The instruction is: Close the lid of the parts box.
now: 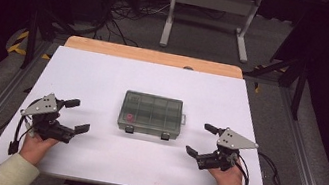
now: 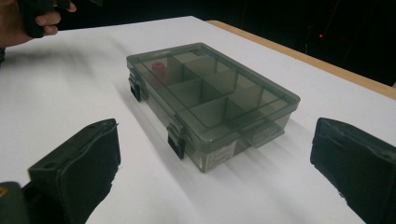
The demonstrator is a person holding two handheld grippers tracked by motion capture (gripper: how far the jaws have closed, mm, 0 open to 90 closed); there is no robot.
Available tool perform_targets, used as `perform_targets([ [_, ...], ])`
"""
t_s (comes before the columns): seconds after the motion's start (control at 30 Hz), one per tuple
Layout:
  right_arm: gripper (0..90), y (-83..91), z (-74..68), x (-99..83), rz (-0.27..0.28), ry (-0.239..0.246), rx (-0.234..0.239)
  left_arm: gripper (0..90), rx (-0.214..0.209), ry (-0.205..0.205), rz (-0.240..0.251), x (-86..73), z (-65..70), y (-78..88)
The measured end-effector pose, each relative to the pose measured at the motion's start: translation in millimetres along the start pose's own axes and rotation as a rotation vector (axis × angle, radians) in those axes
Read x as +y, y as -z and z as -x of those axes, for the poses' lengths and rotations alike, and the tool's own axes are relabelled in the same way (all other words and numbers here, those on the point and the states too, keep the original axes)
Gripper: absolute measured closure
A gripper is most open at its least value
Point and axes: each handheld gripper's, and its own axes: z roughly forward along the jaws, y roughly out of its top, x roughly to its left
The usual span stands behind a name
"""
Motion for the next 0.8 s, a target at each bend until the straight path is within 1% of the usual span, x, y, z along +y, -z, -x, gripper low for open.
perform_targets([
  [0.03,2.3,0.4,0.0,-1.3,-0.002,0.001,-0.002,2.5,-0.002,0.007,0.000,-2.2,0.6,0.4],
  [0.13,2.1,2.3,0.1,-7.1,0.001,-0.007,-0.008,2.2,-0.002,0.007,-0.005,-8.7,-0.9,2.0],
  [0.17,2.1,3.3,-0.3,-9.8,0.003,-0.012,-0.011,2.1,-0.004,0.019,-0.007,-10.3,-1.1,2.4],
  [0.2,2.1,4.1,-0.4,-11.9,0.002,-0.014,-0.016,2.1,-0.003,0.022,-0.003,-11.4,-1.4,2.4],
  [0.3,1.9,5.9,-1.1,-19.1,0.003,-0.034,-0.020,2.1,0.006,0.017,-0.016,-15.4,-2.5,2.2],
  [0.37,1.9,6.1,-2.4,-24.4,0.000,-0.037,-0.027,2.1,0.004,0.038,-0.024,-19.0,-3.1,1.1],
  [0.4,1.8,5.4,-2.8,-27.1,-0.001,-0.039,-0.026,2.1,0.003,0.046,-0.022,-19.6,-2.6,1.0],
  [0.43,1.7,4.8,-3.0,-28.9,-0.008,-0.039,-0.026,2.1,0.014,0.036,-0.019,-19.9,-2.3,1.1],
  [0.6,1.5,-0.2,-5.9,-35.3,-0.035,-0.029,-0.027,2.0,0.008,0.048,-0.011,-20.3,-1.8,0.4],
  [0.73,1.5,-0.4,-5.7,-35.7,-0.029,-0.035,-0.030,1.8,0.008,0.049,-0.005,-20.3,-1.9,0.9],
  [0.8,1.4,0.9,-4.7,-35.7,-0.021,-0.046,-0.031,1.7,0.004,0.048,-0.003,-20.3,-2.4,1.4],
])
